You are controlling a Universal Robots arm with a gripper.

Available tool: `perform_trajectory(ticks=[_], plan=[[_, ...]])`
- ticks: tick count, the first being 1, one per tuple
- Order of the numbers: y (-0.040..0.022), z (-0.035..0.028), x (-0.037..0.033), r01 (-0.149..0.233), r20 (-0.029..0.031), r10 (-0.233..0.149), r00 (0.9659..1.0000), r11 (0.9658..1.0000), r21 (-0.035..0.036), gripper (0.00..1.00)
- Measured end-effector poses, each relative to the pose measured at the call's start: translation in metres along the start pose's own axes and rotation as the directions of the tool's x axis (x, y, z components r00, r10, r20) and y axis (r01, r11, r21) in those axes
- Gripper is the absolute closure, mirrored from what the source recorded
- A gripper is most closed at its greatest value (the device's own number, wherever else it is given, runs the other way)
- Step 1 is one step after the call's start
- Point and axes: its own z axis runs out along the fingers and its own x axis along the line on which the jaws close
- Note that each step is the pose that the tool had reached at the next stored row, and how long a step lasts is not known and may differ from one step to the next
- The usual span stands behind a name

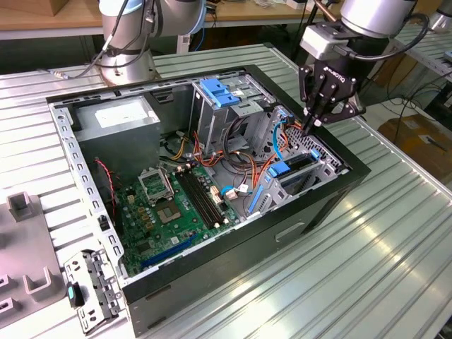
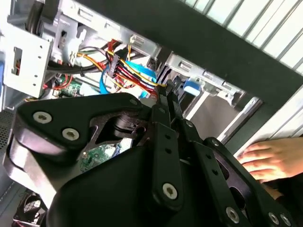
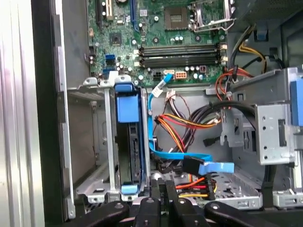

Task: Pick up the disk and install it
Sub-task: 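Insert the first disk wire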

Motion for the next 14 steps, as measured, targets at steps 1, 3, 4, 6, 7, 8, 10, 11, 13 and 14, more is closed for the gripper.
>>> perform_trajectory(ticks=[1,3,4,6,7,8,10,11,13,14], plan=[[0.0014,0.0006,0.0003,0.005,0.0001,-0.005,1.0000,1.0000,0.0001,0.84],[0.0014,0.0018,0.0005,0.042,-0.0004,-0.042,0.9991,0.9991,0.0010,0.84],[0.0015,0.0029,0.0013,0.060,-0.0007,-0.060,0.9982,0.9982,0.0014,0.84],[0.0044,0.0050,0.0043,0.063,-0.0004,-0.063,0.9980,0.9980,0.0015,0.84],[0.0078,0.0064,0.0058,0.063,-0.0005,-0.063,0.9980,0.9980,0.0023,0.84],[0.0105,0.0078,0.0071,0.063,-0.0005,-0.063,0.9980,0.9980,0.0030,0.84],[0.0121,0.0099,0.0097,0.069,-0.0004,-0.069,0.9976,0.9976,0.0042,0.84],[0.0124,0.0106,0.0113,0.070,-0.0004,-0.070,0.9975,0.9975,0.0053,0.84],[0.0141,0.0123,0.0146,0.072,-0.0004,-0.072,0.9974,0.9974,0.0112,0.84],[0.0148,0.0129,0.0154,0.072,-0.0004,-0.072,0.9974,0.9973,0.0146,0.84]])
